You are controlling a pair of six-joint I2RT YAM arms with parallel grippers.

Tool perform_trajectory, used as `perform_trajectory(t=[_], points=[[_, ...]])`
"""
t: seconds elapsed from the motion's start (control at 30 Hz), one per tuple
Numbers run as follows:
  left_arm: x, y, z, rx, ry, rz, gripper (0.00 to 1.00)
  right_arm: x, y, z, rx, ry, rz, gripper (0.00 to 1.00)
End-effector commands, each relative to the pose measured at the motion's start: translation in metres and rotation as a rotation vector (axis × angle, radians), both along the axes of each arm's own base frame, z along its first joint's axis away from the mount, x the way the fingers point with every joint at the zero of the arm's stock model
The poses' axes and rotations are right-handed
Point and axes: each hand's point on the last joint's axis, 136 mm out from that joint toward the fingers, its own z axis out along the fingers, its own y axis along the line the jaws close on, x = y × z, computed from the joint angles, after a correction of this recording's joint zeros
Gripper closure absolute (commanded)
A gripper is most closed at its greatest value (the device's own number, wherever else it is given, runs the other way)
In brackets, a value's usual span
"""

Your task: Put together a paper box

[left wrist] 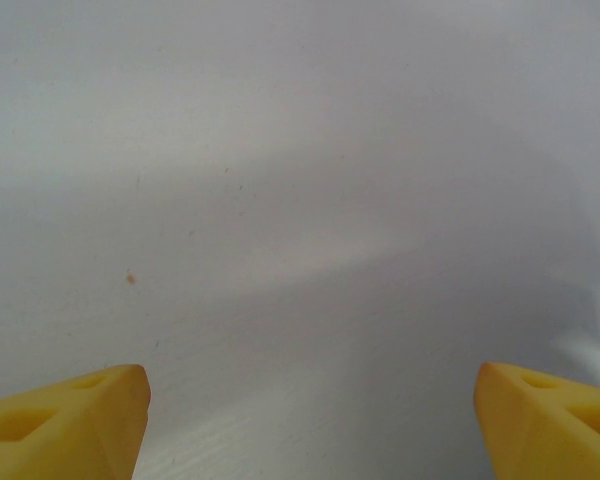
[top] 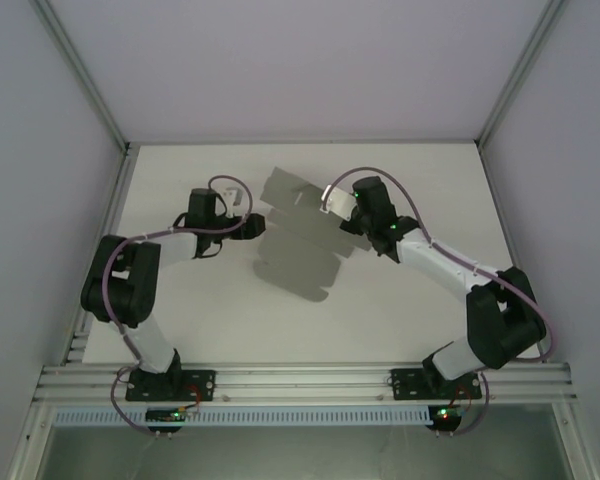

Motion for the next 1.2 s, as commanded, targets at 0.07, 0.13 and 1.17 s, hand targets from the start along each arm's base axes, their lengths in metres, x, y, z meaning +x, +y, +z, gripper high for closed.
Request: perform_trajectory(t=[0.07,0.13,1.17], points=[[0.013,-0.013,0.017,-0.057,-0.081,-0.049,0.16,-0.006,0.000,0.002,0.032,0.013,0.000,1.00],[0.013,-0.018,0.020,-0.066,-0.085,-0.078,0.16,-0.005,0.001,0.004,0.038,0.006,0.001,1.00],[-0.029,-0.091,0.050,-0.326,-0.144,-0.504,0.42,-0.003,0.038,-0.005,0.088,0.005,0.057,1.00]])
